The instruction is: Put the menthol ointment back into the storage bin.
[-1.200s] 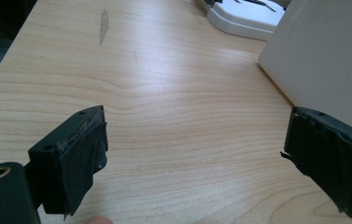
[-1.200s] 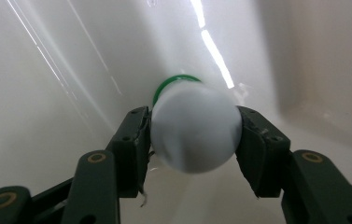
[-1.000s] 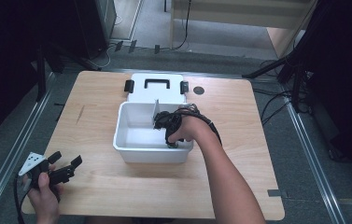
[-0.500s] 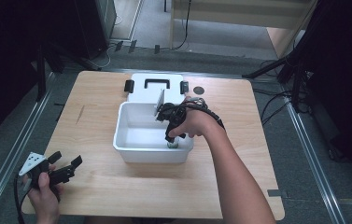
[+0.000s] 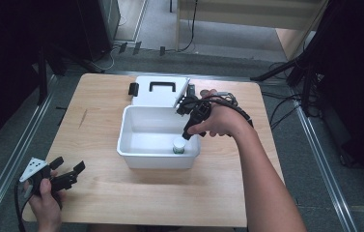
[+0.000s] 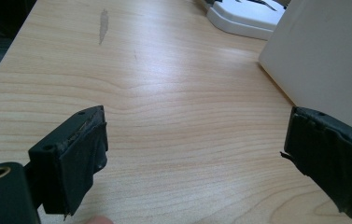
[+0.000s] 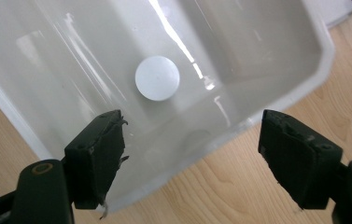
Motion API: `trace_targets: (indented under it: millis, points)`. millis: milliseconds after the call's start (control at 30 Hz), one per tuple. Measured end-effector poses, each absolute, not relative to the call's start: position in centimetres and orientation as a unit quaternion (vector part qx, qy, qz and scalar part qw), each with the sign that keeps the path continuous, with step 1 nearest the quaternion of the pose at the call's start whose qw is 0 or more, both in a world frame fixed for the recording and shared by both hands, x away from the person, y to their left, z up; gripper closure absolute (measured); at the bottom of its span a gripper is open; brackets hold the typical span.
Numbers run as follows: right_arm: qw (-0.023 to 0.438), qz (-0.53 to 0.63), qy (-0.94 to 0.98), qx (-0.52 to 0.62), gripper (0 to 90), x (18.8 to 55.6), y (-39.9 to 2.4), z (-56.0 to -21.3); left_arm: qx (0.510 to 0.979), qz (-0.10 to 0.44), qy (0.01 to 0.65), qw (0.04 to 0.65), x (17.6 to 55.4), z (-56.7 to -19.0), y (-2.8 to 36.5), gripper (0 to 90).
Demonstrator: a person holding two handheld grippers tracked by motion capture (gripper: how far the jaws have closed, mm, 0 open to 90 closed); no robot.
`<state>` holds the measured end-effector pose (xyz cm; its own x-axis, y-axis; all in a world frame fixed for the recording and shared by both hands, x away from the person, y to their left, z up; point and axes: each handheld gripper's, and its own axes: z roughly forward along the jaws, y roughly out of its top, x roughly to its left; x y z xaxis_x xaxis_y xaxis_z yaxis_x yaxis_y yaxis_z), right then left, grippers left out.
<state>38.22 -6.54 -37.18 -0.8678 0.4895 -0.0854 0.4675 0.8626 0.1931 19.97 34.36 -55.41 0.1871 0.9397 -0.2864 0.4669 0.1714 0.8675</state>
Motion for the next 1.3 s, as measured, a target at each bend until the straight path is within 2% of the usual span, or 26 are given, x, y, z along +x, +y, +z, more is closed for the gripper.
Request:
trace_targets:
  millis: [500,1300]
  points:
    - [0.081,0.085,0.952,0.284,21.5,37.6,-11.4,-36.4,0.597,0.244,0.590,0.487,20.0,-55.4,34.3,6.8]
    - [0.079,0.115,0.925,0.354,22.1,35.0,-20.5,-41.8,0.598,0.244,0.589,0.485,19.9,-55.4,34.3,6.8]
